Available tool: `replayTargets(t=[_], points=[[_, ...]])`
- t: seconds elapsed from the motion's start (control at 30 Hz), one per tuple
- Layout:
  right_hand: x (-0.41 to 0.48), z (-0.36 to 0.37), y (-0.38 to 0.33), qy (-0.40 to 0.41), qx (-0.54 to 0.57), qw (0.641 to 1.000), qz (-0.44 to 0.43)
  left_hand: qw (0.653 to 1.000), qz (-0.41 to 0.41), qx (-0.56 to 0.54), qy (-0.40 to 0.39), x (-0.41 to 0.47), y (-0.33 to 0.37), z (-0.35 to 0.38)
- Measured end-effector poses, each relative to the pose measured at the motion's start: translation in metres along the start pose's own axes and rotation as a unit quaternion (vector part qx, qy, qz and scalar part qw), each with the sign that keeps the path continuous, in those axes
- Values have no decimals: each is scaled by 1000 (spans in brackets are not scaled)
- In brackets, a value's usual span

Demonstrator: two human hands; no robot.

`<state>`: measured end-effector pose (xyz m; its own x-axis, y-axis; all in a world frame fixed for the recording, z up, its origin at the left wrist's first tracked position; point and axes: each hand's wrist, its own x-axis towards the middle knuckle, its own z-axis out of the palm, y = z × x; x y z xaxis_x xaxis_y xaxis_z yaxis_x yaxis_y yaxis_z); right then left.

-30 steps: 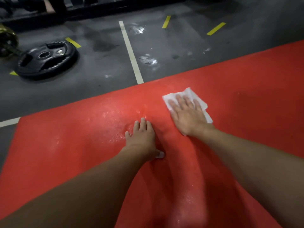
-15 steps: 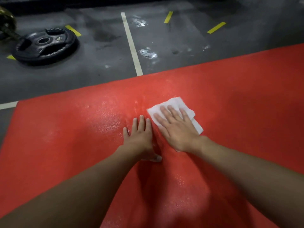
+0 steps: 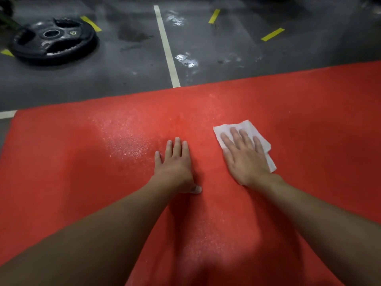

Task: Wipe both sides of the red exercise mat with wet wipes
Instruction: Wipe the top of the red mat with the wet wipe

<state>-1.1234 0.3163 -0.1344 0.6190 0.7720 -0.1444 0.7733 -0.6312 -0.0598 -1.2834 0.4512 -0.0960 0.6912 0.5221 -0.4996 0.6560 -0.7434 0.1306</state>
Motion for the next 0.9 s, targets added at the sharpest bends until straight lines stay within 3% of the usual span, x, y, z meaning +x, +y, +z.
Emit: replayTargets(t=[0.07, 0.2, 0.23, 0.3, 0.37, 0.53, 0.67, 0.73, 0.83, 0.9], points=[[-12, 8, -25, 16, -9, 1000, 6, 1000, -5, 7, -2, -2, 2, -2], [-34, 6, -21, -8, -20, 983, -180, 998, 2, 50, 43, -10, 9, -3], [-27, 2, -11, -7, -14, 985, -171, 996, 5, 57, 65, -13, 9, -1], [-19, 1, -3, 10, -3, 998, -56, 995, 15, 51, 86, -17, 9, 4], [-22, 7, -20, 19, -4, 1000, 13, 997, 20, 27, 66, -19, 9, 8], [-51, 7, -8, -20, -19, 981, -193, 998, 34, 21, -58, -31, 7, 16], [-47, 8, 1, 12, -6, 1000, 6, 997, 41, 51, -32, -46, 6, 28], [-66, 17, -26, 19, -11, 999, -29, 998, 33, 43, -12, -49, 10, 29], [-86, 14, -18, -11, -20, 982, -186, 999, 34, 30, 15, -57, 13, 37], [-72, 6, 1, -14, -15, 987, -157, 999, 33, 18, 34, -64, 12, 43]])
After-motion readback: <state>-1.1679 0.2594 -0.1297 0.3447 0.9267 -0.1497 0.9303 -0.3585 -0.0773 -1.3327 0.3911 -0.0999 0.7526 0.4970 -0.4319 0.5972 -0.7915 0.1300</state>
